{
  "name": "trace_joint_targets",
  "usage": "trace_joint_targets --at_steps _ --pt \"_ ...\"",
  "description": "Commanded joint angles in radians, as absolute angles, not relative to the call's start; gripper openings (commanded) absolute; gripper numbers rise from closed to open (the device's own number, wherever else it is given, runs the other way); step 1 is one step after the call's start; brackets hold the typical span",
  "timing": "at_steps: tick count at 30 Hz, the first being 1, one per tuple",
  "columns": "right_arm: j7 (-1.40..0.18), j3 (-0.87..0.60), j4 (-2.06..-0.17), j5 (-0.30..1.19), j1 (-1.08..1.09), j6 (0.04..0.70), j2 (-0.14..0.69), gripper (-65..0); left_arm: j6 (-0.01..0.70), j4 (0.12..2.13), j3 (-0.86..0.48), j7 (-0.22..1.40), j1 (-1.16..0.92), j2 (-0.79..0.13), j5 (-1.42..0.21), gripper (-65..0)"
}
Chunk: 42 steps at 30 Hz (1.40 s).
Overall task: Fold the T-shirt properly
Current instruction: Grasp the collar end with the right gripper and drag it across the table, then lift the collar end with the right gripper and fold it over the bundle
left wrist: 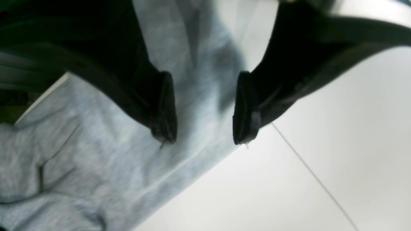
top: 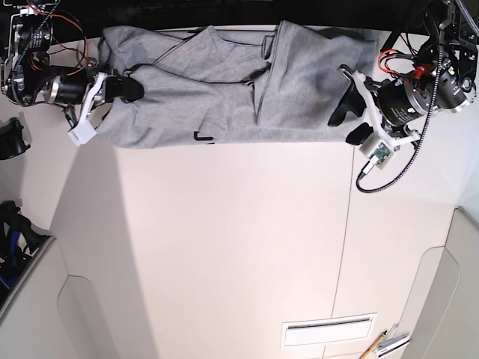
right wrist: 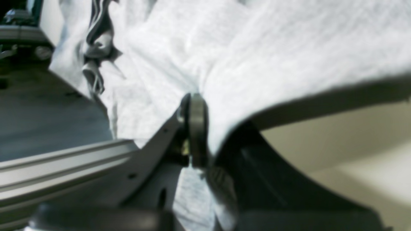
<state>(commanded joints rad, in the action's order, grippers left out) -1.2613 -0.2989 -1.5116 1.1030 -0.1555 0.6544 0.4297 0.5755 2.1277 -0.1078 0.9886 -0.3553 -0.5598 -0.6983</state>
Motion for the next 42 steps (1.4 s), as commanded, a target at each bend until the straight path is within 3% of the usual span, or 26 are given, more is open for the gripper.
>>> trace_joint_targets --at_steps 7,16,22,28,32,42 --pt "-1.261 -0.405 -1.512 1.106 -0.12 0.654 0.54 -65.0 0.575 2.127 -0.118 0.992 -0.397 -0.56 -0.699 -33.1" --pt "-1.261 -0.406 -1.518 1.106 0.008 0.65 0.654 -65.0 0.542 2.117 -0.118 0.993 -0.514 -0.56 -0.65 -33.1" --pt "-1.261 -0.404 -1.648 1.097 0.038 0.648 0.648 -65.0 0.568 1.983 -0.118 0.991 -0.566 -0.555 -0.696 -33.1" --pt "-1.261 -0.394 -1.855 1.091 0.034 0.64 0.645 -65.0 0.596 1.959 -0.118 0.991 -0.565 -0.426 -0.721 -33.1" --pt "-1.257 -0.327 -1.973 1.076 0.001 0.639 0.641 -65.0 0.595 1.959 -0.117 0.991 -0.565 -0.389 -0.722 -33.1" --pt "-1.236 -0.055 -2.038 0.97 -0.009 0.636 0.439 -65.0 0.595 1.959 -0.116 0.992 -0.566 -0.332 -0.725 -33.1"
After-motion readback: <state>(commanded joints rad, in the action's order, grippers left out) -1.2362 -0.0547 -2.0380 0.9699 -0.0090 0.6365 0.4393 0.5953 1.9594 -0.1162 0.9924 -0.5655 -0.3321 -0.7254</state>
